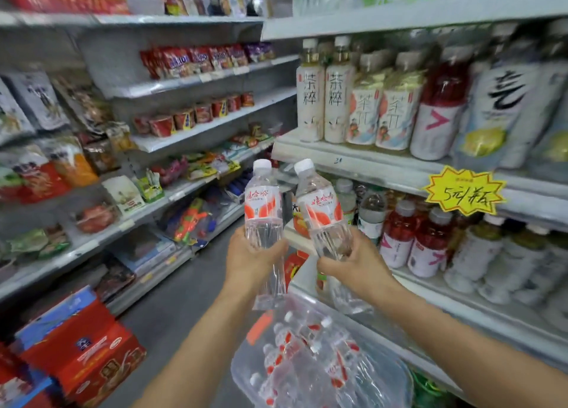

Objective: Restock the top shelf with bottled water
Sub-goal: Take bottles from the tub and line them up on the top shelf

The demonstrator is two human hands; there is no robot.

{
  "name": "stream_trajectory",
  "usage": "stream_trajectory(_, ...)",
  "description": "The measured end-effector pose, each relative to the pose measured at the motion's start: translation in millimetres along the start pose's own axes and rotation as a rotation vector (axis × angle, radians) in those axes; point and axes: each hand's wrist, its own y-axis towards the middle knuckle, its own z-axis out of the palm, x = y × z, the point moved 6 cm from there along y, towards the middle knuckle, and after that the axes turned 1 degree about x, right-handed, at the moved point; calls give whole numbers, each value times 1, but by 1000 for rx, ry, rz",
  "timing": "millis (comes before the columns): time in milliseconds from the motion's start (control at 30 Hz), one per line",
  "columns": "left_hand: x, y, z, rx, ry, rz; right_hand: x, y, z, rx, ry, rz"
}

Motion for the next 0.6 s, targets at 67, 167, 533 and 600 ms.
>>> stream_trajectory(67, -22, 18, 0, 35, 7, 46, 21, 6, -6, -55, 28, -39)
stream_trajectory(167, -52, 42, 3, 114, -20, 127, 49, 16, -16, -133, 46, -94)
stream_trajectory(533, -188, 108, 46, 452, -152, 460, 142, 46, -98, -499, -33, -237)
stream_trajectory(600, -212, 118, 51, 468, -197, 489, 163, 51, -115, -542, -62, -264)
